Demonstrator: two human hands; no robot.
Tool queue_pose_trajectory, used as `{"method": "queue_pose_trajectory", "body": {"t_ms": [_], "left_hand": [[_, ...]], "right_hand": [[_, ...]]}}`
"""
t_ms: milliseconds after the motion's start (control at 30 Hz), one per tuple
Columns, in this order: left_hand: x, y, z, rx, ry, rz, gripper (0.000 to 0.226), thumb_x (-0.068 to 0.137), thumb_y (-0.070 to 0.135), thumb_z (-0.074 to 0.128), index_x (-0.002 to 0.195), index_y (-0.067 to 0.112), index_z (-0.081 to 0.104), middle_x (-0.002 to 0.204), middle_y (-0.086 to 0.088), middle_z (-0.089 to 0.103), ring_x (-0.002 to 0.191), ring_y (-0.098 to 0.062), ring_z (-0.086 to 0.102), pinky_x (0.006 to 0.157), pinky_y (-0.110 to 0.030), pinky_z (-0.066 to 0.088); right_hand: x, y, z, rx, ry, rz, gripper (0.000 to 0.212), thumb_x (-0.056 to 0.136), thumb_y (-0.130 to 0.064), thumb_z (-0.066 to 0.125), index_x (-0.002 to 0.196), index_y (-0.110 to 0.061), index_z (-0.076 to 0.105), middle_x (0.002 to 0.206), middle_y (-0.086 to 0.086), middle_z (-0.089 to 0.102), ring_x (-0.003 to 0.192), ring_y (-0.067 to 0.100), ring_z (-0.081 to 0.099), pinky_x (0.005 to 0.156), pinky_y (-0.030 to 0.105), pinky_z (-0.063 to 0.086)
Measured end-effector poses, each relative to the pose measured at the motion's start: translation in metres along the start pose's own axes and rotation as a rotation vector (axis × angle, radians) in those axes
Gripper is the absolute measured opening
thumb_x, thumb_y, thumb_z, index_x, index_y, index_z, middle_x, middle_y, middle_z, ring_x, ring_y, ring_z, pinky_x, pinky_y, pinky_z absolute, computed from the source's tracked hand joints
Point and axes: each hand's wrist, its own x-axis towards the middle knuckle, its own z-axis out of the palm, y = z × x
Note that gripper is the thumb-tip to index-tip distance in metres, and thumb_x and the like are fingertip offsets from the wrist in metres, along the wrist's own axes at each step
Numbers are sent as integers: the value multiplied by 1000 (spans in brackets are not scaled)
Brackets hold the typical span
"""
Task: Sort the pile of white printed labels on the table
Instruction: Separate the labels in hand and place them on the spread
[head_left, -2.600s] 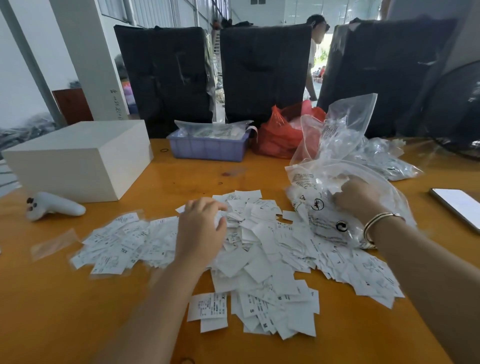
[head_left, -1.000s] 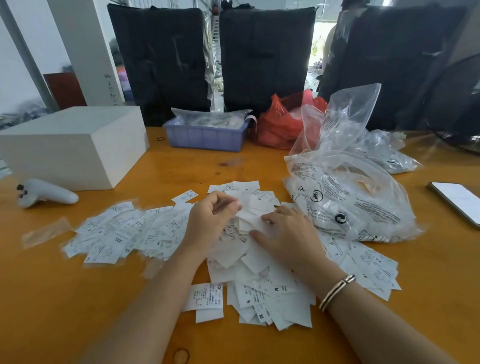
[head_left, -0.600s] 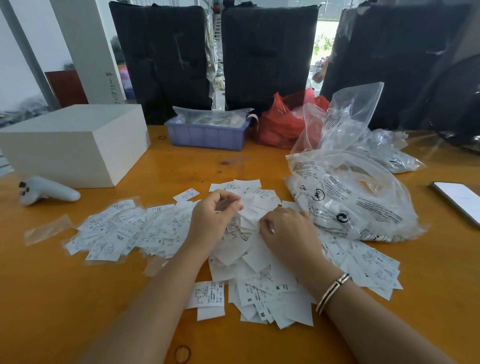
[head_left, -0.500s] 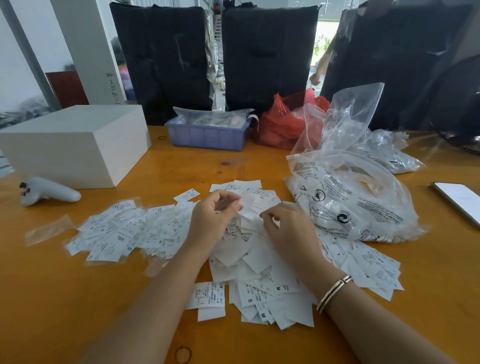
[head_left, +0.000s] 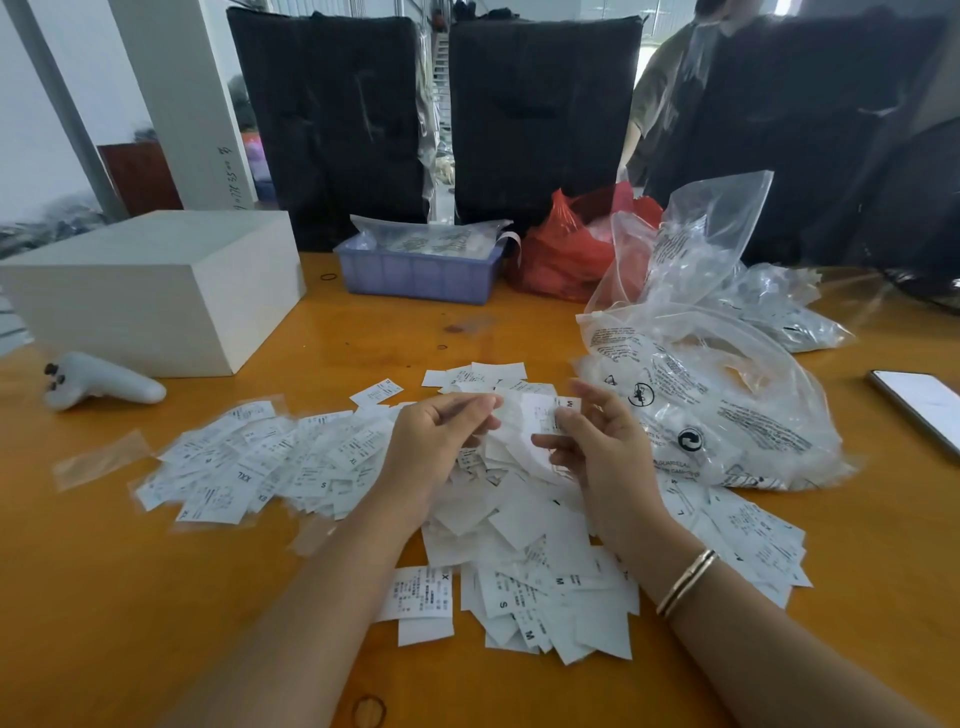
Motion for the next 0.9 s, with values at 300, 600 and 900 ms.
{"method": "queue_pose_trajectory", "body": {"t_ms": [300, 600, 900], "left_hand": [[-4, 4, 1, -139, -2, -88, 20, 69, 49, 64, 75, 36, 77, 79, 6, 75, 72, -2, 67, 60, -15, 53], [-1, 6, 1, -272, 10, -144, 14, 80, 20, 70, 76, 31, 78, 78, 4, 74, 72, -5, 69, 56, -16, 52], [-1, 4, 0, -254, -15, -116, 9, 81, 20, 71, 84, 27, 75, 89, 3, 76, 76, -4, 69, 56, -16, 50]], "right_hand": [[5, -2, -6, 283, -88, 94, 18, 84, 8, 56, 81, -9, 63, 76, 5, 69, 71, 16, 66, 69, 28, 57], [1, 0, -1, 265, -211, 116, 29, 80, 4, 60, 105, -9, 63, 90, 9, 73, 76, 17, 69, 61, 22, 55], [-1, 5, -2, -25, -172, -5, 34, 90, -2, 57, 107, -29, 67, 91, 6, 62, 63, 16, 64, 57, 22, 52]]}}
